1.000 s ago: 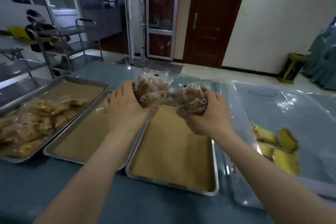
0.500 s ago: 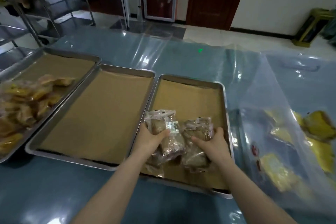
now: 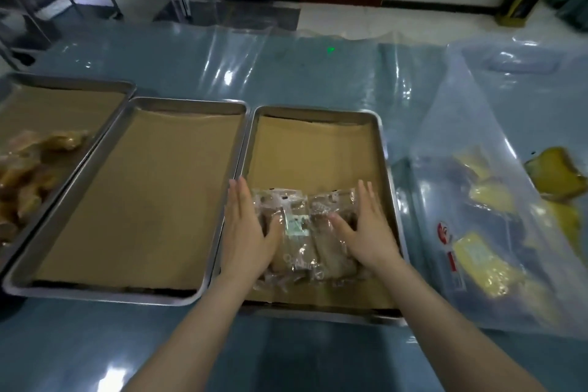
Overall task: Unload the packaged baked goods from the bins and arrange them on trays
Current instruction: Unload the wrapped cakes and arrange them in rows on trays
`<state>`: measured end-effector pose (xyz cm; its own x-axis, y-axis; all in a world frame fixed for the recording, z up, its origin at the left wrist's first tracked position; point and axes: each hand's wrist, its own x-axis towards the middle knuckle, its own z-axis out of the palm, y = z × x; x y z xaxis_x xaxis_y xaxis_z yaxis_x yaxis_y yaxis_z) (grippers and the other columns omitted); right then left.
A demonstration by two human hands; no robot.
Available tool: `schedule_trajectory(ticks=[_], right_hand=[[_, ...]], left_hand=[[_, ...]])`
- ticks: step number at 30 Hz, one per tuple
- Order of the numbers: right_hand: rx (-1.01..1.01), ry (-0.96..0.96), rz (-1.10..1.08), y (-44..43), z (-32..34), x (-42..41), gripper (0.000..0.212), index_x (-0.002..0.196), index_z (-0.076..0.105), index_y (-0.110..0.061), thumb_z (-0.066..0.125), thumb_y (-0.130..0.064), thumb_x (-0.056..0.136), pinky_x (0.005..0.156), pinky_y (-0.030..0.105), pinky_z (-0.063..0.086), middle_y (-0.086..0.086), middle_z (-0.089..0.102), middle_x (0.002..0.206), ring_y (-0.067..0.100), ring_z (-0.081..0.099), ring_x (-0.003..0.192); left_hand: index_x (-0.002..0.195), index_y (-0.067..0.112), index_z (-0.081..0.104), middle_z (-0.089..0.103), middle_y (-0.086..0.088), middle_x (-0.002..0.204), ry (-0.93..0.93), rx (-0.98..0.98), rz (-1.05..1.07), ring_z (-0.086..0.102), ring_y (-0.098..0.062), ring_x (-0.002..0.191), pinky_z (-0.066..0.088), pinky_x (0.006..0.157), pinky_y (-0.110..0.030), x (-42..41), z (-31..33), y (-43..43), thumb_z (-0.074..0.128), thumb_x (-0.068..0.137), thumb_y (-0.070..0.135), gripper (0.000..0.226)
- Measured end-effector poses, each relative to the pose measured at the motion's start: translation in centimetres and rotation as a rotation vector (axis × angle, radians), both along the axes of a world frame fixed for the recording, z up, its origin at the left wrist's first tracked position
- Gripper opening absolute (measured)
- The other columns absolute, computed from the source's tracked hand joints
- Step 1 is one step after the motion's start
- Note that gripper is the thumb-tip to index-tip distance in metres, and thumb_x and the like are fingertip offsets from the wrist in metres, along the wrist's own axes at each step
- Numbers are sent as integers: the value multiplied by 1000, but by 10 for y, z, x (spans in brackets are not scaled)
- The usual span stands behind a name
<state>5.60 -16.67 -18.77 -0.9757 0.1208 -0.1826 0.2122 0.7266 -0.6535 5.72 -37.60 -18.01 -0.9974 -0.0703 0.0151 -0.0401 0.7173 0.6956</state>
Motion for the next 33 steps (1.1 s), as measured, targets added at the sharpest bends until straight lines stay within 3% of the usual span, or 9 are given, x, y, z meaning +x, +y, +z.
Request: schedule_trajectory(ticks=[4,7,11,13,18,21,27,30,33], right_hand=[[28,123,16,-3,50,28,82,153,1,-28,51,-50,91,116,36,12,-12,2,160,12,9,145],[58,267,25,5,100,53,66,148,27,-24,58,-35,92,111,22,19,-8,28,154,10,27,139],[111,459,4,25,162,85,36,122,61,-19,66,-20,87,94,9,27,-4,58,126,9,49,118],[147,495,1,42,184,97,28,115,65,-20,65,-19,87,90,8,30,-7,64,117,4,51,109],[251,484,-44,107,204,103,24,113,65,-27,62,-24,89,81,9,30,-19,57,107,8,53,108],[304,487,-76,172,202,101,23,111,66,-24,64,-22,88,81,15,29,-15,61,106,14,56,108],[419,183,13,310,193,67,29,116,62,-29,63,-33,88,79,22,33,-5,63,118,16,56,109],[511,-45,104,351,189,26,41,125,56,-28,62,-40,87,84,26,38,-4,58,127,19,54,113],[621,-217,110,365,169,-29,46,130,51,-20,58,-41,89,76,27,39,3,59,124,25,56,109]], left_hand=[[145,34,-12,-17,14,154,137,1,-219,-16,-3,141,2,118,-36,9,39,9,54,92,30,85],[145,43,-2,-9,14,157,304,-3,-441,-12,-4,142,0,117,-35,16,70,25,51,91,34,76],[146,37,1,-5,7,158,456,-129,-579,-13,-7,143,-10,115,-27,24,103,57,51,91,35,74],[146,35,1,-5,6,157,490,-160,-629,-13,-9,143,-5,116,-32,27,116,74,52,91,35,75],[149,31,11,-1,8,157,532,-187,-674,-13,-4,142,-8,113,-27,29,137,110,49,91,39,70],[145,31,23,14,7,156,540,-51,-675,2,-6,143,6,116,-32,30,148,151,55,90,33,64],[140,38,34,21,17,152,369,201,-594,13,5,136,14,104,-18,17,161,262,55,90,37,54],[145,28,27,12,3,157,302,-8,-571,4,-7,143,5,113,-23,-4,160,312,52,90,39,61],[149,27,10,-2,-5,159,217,-396,-539,-8,-19,145,-4,114,-35,-18,145,331,45,91,48,71]])
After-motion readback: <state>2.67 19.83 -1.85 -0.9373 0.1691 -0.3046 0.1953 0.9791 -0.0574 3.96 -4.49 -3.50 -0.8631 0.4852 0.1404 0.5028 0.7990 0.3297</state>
